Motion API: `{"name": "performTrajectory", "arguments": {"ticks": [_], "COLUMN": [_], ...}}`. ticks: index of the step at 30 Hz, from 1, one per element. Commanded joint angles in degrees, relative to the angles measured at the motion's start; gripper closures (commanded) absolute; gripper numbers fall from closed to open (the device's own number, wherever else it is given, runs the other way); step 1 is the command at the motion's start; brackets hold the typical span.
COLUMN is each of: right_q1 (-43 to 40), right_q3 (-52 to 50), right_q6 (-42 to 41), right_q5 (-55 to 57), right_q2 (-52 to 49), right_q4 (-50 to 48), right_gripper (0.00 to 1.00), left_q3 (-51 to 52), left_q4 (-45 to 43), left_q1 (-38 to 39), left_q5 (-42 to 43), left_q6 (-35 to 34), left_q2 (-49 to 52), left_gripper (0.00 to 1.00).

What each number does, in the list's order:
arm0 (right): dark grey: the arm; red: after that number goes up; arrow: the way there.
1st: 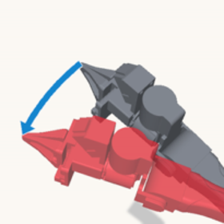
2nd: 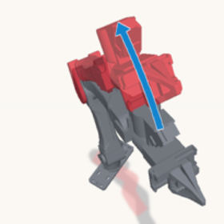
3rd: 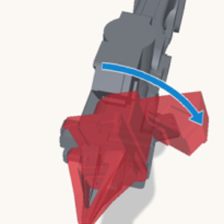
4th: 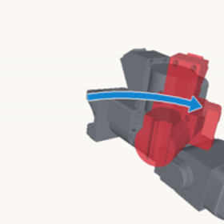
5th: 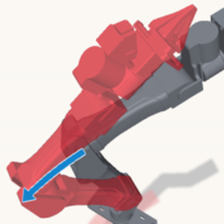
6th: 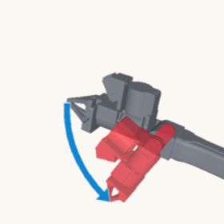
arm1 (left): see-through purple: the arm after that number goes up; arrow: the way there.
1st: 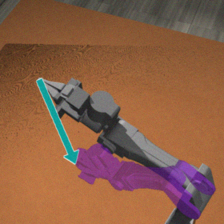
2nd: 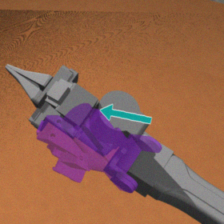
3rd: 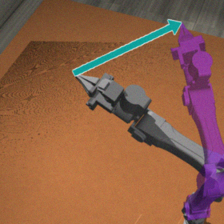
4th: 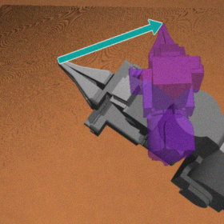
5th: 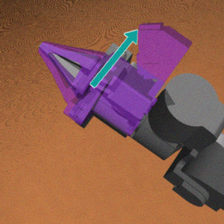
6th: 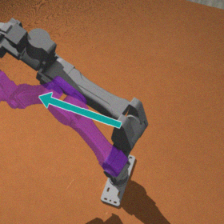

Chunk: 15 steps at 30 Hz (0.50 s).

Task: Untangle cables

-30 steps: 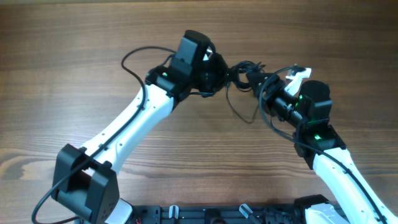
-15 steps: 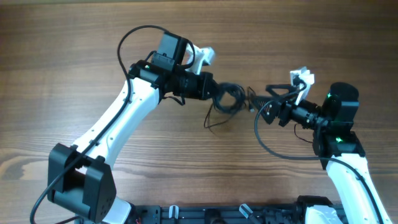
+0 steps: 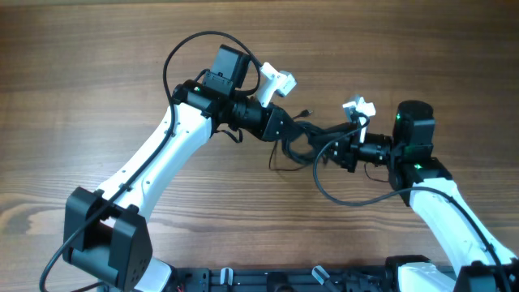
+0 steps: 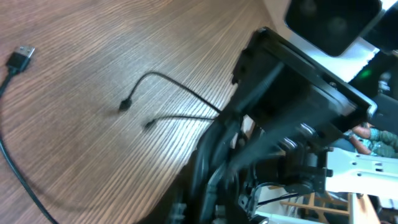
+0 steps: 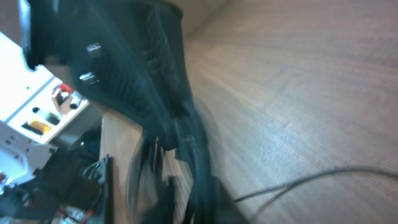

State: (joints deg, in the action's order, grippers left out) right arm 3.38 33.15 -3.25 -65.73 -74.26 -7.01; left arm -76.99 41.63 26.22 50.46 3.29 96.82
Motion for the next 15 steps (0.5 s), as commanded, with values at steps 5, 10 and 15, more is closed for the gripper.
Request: {"name": "performTrajectory", "arguments": {"ticks": [5,10,15], "right_q1": [0.4,0.4,1.8], "right_q3": [0.3,0.3,0.3], "right_q6": [-46.4,-61.6,-61.7], "right_q5": [19.3,22.3,18.4], "right_q2": [-1.0,-1.0,-1.0], "right_q4": [-11.8,-12.4,-12.3], "right_gripper": [0.96,0.96,0.96], "left_q3": [-0.6,-0.6,-0.6], "left_q4": [-0.2,-2.4,-8.6], "left_q1": [0.3,0.8,4.2], "left_q5": [-7.2,-8.4,-18.8], "left_q6": [-3.6,-15.1,-32.1], "left_q2": [-1.2,-1.1,-1.1], "left_gripper": [0.00,0.00,0.03]}}
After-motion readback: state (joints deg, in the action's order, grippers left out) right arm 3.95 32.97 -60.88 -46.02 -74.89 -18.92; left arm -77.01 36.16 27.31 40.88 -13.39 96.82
